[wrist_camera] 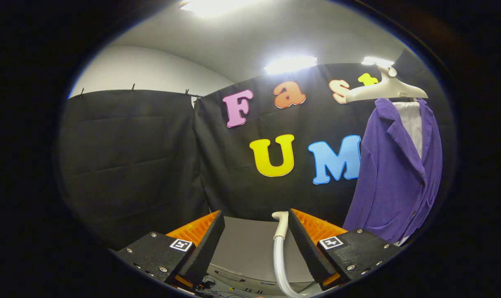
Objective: Iron the clothes twice with a garment steamer, once on the left side and once on the right side.
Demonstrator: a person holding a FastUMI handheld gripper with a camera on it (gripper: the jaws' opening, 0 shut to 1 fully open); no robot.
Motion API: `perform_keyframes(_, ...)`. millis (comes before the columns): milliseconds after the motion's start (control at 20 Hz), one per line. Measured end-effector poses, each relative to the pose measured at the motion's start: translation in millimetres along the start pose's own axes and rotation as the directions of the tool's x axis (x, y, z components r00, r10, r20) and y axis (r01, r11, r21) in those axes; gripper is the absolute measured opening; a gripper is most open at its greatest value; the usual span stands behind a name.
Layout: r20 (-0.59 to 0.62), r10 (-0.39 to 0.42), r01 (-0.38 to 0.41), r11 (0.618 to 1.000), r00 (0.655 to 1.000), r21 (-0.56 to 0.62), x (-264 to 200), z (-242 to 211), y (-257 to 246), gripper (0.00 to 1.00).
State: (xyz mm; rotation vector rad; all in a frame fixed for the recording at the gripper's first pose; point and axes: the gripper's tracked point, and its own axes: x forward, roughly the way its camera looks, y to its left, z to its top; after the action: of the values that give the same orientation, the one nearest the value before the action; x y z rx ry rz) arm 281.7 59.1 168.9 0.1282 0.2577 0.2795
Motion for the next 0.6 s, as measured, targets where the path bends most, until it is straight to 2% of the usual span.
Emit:
perform_keyframes(200, -0.088, 0.033, -0.030, 0.999, 0.996, 0.042, 40, 9, -3, 0.95)
perform_keyframes(350, -0.179, 0.058, -0.041, 0.994, 0.982, 0.099, 64, -3, -8, 0.95)
perform_keyframes(600, -0.370, 0.102, -0.037, 0.983, 0.923, 0.180, 107, -25, -16, 0.95)
